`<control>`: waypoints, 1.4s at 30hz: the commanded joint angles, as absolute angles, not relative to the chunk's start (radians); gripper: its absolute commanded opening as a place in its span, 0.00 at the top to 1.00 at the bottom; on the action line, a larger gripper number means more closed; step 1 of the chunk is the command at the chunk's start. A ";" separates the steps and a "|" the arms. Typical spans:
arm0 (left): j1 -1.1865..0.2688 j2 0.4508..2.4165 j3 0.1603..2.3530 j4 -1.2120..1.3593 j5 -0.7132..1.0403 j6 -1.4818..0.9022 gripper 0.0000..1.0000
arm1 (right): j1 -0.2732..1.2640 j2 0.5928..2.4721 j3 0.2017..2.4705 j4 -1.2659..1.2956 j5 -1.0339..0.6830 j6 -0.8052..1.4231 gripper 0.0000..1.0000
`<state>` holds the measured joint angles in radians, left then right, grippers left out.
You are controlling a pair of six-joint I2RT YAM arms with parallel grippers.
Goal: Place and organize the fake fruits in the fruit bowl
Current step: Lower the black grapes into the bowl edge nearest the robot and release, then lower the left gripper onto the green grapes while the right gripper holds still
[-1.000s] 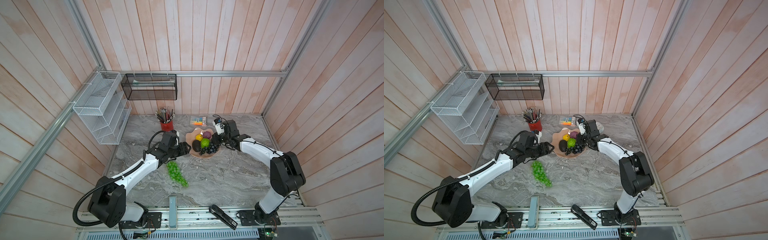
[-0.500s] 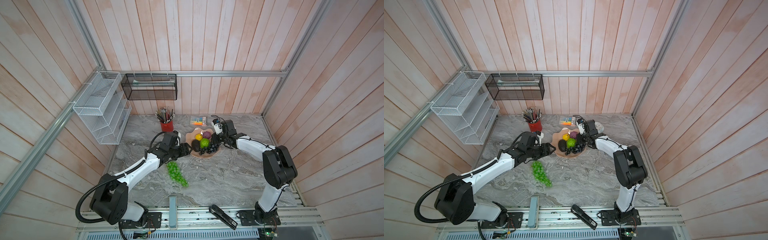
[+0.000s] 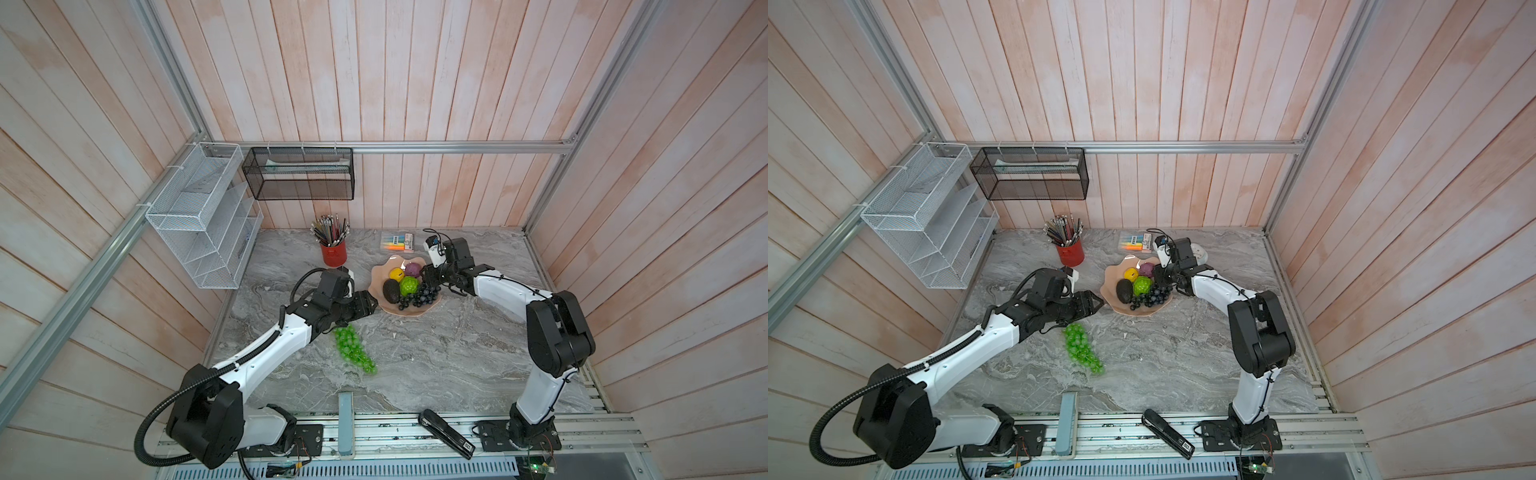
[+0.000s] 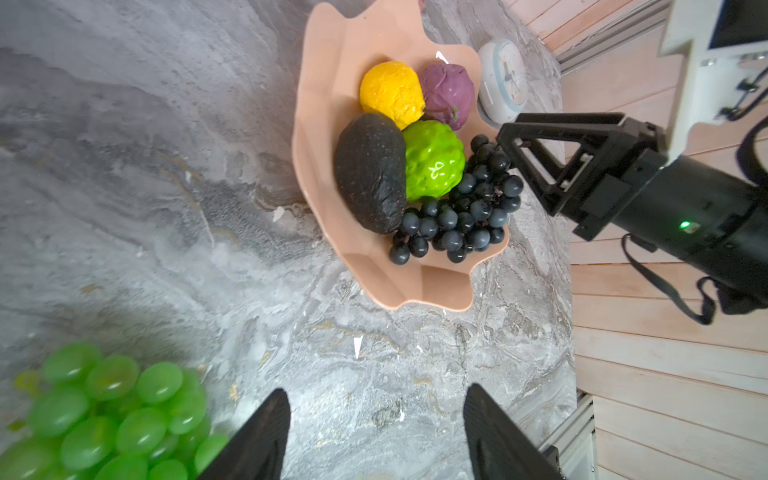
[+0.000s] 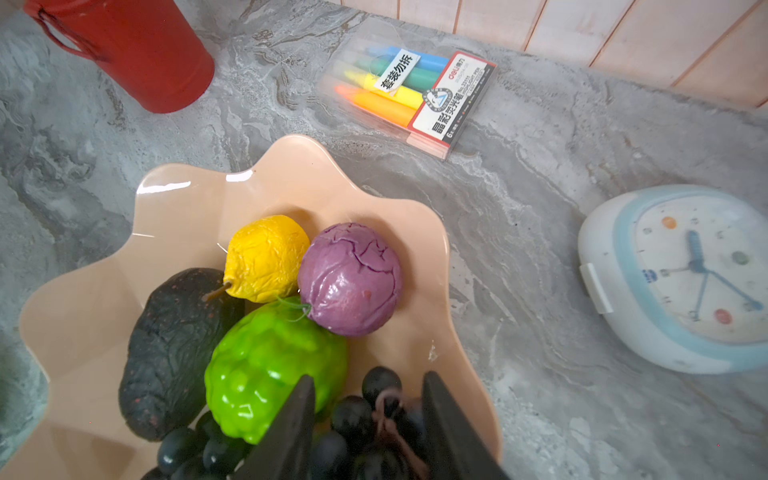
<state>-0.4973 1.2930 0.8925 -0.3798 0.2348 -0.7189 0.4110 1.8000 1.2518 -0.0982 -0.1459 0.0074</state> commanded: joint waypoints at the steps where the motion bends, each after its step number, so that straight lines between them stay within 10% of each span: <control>1: -0.493 1.240 0.870 -0.455 0.166 -0.723 0.31 | 0.427 1.699 1.261 -0.107 -0.102 0.005 0.45; 13: -0.489 1.092 0.836 -0.648 0.058 -0.720 0.29 | 0.514 1.494 1.178 -0.133 0.056 0.018 0.30; 42: -0.208 1.072 0.474 -0.316 0.330 -0.799 0.49 | 0.717 1.529 1.022 -0.090 0.015 0.120 0.43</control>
<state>-0.2142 1.0668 0.4877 -0.4091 0.2790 -0.7910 0.7090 1.5208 1.0389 -0.1005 0.0242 0.1059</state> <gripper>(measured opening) 0.514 0.568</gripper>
